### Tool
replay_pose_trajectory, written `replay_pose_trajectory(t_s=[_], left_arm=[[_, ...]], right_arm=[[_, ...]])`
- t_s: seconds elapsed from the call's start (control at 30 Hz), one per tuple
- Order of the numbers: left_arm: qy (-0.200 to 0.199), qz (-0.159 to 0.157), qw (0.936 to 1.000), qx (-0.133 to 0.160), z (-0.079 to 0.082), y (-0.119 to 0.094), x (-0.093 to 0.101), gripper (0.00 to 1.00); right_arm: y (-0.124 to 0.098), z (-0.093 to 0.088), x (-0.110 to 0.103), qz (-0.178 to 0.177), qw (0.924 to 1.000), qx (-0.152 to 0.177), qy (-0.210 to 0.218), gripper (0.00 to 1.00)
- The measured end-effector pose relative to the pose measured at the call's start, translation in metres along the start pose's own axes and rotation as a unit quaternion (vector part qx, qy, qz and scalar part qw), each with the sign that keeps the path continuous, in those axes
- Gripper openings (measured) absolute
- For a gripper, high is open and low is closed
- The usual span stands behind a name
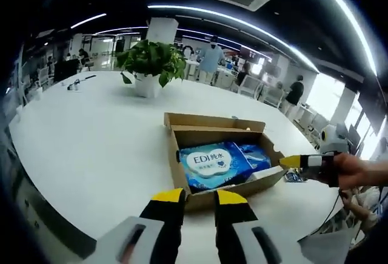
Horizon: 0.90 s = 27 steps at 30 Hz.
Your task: Operate the shoe box by opening the lid, removing the specified soft item, and placing it in the target area until the item is outside and the box remains undamaged.
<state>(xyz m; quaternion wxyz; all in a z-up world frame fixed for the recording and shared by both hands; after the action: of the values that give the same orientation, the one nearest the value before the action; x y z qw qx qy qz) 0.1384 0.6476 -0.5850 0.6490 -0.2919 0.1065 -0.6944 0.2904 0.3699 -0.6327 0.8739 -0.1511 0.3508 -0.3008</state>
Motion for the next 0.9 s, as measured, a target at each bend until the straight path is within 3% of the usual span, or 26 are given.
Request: replay_pose_trajectory(t_s=[0.37,0.8,0.9], left_arm=[[0.011,-0.042,0.9990,-0.012,0.011,0.018,-0.017,0.19],[0.013,-0.070,0.9969,-0.032,0.014,0.032,-0.039,0.19],[0.023,-0.080,0.9959,-0.036,0.013,0.031,-0.036,0.19]], right_arm=[[0.015,0.005,-0.005,-0.031,0.9988,0.026,0.027,0.15],[0.065,0.029,-0.012,-0.043,0.9977,0.035,0.040,0.17],[0.075,0.035,-0.010,-0.044,0.9977,0.034,0.039,0.17]])
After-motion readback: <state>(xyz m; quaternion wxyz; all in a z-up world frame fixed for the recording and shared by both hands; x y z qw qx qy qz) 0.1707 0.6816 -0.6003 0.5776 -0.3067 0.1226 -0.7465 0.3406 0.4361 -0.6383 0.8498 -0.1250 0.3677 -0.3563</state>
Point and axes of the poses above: the point that each gripper's makers call its tool centre point, and the gripper's own axes: y roughly forward along the fingers, x roughly to its right, z roughly out of its top, the point moved 10 cm from there along -y, roughly backward along the fingers, and after that the axes turned 1 degree about -z, right-handed, at the moved point
